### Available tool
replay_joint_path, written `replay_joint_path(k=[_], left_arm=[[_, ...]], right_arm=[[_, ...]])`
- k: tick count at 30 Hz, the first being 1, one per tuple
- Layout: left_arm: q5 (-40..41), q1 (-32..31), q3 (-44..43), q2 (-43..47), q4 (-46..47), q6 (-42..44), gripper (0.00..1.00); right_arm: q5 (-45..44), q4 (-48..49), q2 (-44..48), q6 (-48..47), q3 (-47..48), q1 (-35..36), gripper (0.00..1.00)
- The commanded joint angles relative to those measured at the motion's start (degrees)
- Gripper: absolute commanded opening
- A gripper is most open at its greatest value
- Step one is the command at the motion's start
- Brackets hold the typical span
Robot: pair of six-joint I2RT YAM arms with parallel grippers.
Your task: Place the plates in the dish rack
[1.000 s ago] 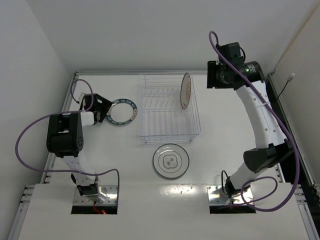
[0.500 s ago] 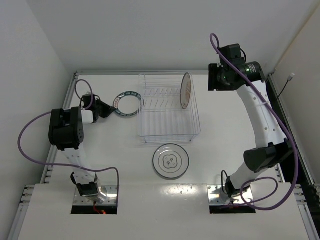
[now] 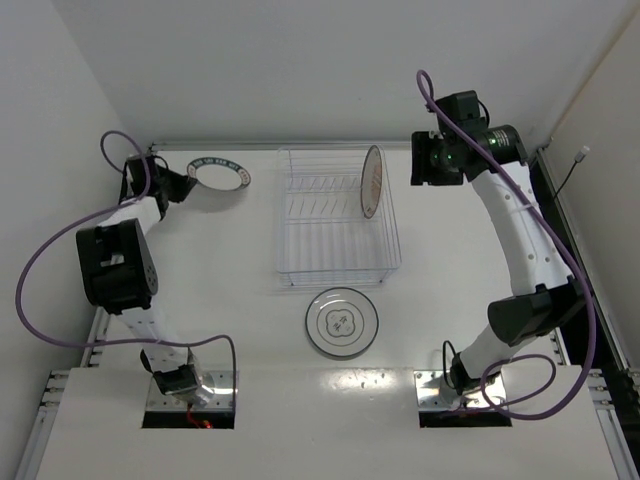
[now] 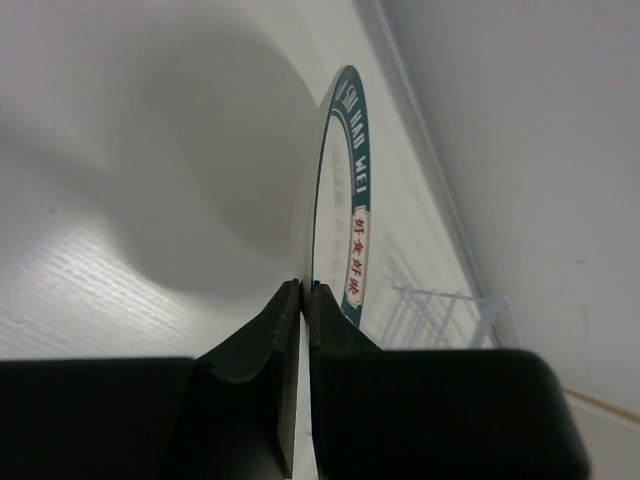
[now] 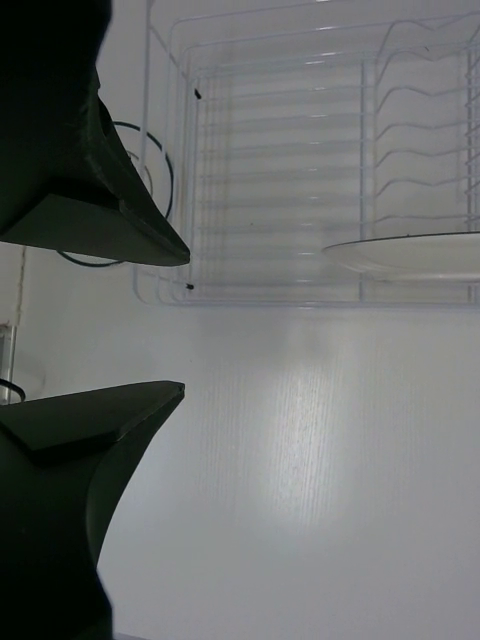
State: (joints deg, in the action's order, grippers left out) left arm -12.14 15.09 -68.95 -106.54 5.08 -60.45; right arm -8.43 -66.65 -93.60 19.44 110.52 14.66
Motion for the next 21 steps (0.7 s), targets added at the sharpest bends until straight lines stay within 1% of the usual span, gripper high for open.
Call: replay_joint_path(k=[1,6,9,11,12,13,14,15,16,17,18,19,20,21], left_arm=[[-1.0,0.1,-4.7,5.8,0.4,-4.2,0.0],[-0.4,0.1,-8.1,9.2,-0.2,-6.3,0.0],[-0.4,-1.3,-9.4,11.5,-0.9,-7.7,0.0],[-0.4,-2.7,-9.4,13.5,-1.0,-8.2,0.0],[-1.0,-3.3,-9.4,14.4,-1.0,-9.0,0.0],[-1.0,-5.1,-9.4,15.3,-1.0,-9.0,0.0],[-1.0,-6.1,-9.4,17.2,-2.1,-9.0,0.0],[-1.6,-7.3,-9.4,18.3,-2.6,-9.0,0.0],[-1.6,-9.7,-8.7,19.3,-2.6,-9.0,0.0],[-2.1,-10.9,-8.1,21.4,-2.6,-9.0,0.0],[-3.6,-13.2,-7.3,22.5,-3.8,-9.0,0.0],[-3.6,-14.3,-6.8,23.4,-3.9,-9.0,0.0],[-5.5,-15.2,-6.2,24.3,-4.4,-9.0,0.0],[-6.6,-16.1,-5.5,25.7,-4.4,-9.0,0.0]], right_arm=[[2.6,1.8,2.0,0.2,0.0,-0.2,0.47],[6.1,3.0,2.0,0.2,-0.7,-0.2,0.47],[10.7,5.5,2.5,0.2,-3.2,-0.9,0.47],[19.9,10.0,3.9,0.2,-5.1,-2.2,0.48],[24.6,12.4,4.4,0.2,-7.6,-2.7,0.5],[33.9,17.4,4.4,0.2,-8.6,-2.7,0.51],[38.6,20.4,4.4,3.7,-9.8,-4.2,0.53],[43.8,24.6,4.4,6.6,-13.7,-4.8,0.53],[54.5,30.7,4.4,10.7,-17.0,-5.4,0.53],[58.8,48.3,5.0,23.1,-20.8,-5.9,0.54],[63.7,70.7,5.7,30.9,-29.1,-6.6,0.56],[64.8,71.0,5.7,38.9,-33.0,-6.6,0.61],[64.8,87.8,4.9,45.6,-35.6,-6.6,0.68],[65.3,91.7,2.0,52.1,-36.8,-6.6,0.73]])
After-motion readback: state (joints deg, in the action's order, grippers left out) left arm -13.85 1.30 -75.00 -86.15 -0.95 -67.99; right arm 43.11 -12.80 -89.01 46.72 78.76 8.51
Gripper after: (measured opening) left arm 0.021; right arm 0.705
